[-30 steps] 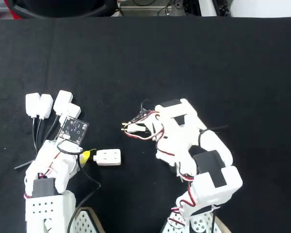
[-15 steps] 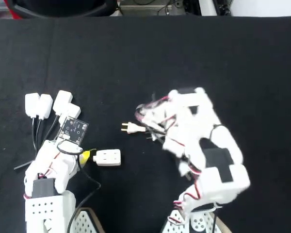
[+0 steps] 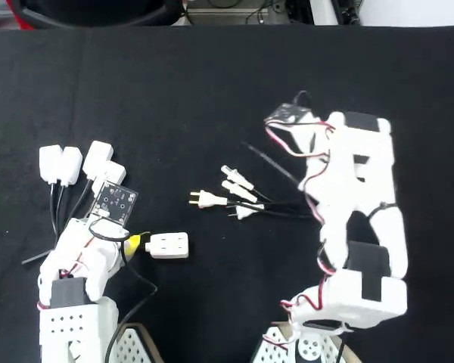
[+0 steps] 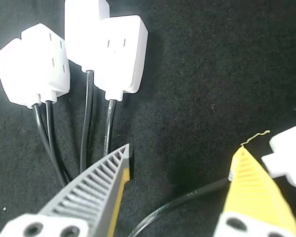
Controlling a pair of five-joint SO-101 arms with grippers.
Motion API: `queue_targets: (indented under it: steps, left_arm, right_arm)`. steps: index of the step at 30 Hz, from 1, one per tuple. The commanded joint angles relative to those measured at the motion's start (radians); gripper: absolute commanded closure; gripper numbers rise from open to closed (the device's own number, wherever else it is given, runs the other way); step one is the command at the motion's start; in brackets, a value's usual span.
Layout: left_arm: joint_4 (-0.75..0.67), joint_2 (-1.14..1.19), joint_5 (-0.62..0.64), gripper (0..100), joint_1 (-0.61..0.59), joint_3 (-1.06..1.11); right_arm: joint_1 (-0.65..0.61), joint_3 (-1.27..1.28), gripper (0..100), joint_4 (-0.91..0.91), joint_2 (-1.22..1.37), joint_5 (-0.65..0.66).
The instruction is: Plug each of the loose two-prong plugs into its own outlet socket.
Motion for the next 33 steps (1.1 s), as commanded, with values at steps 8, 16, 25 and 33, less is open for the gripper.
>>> queue_targets:
  steps: [8,16,25,33]
  left_arm:
    - [0.006,-0.011,-0.005,68,0.010,-0.002]
    - [0.006,-0.011,-0.005,68,0.010,-0.002]
    - [0.006,-0.011,-0.005,68,0.010,-0.002]
    - [0.044,-0.011,-0.005,68,0.002,-0.007]
  right_arm:
    - [0.319,-0.097,98.6,-0.109,-0.071,0.017]
    - [0.215,0.007,98.6,-0.112,-0.147,-0.138]
    - [0.121,0.122,81.2,-0.345,-0.047,-0.227]
    - [0.101,0.004,62.6,-0.215,-0.031,-0.221]
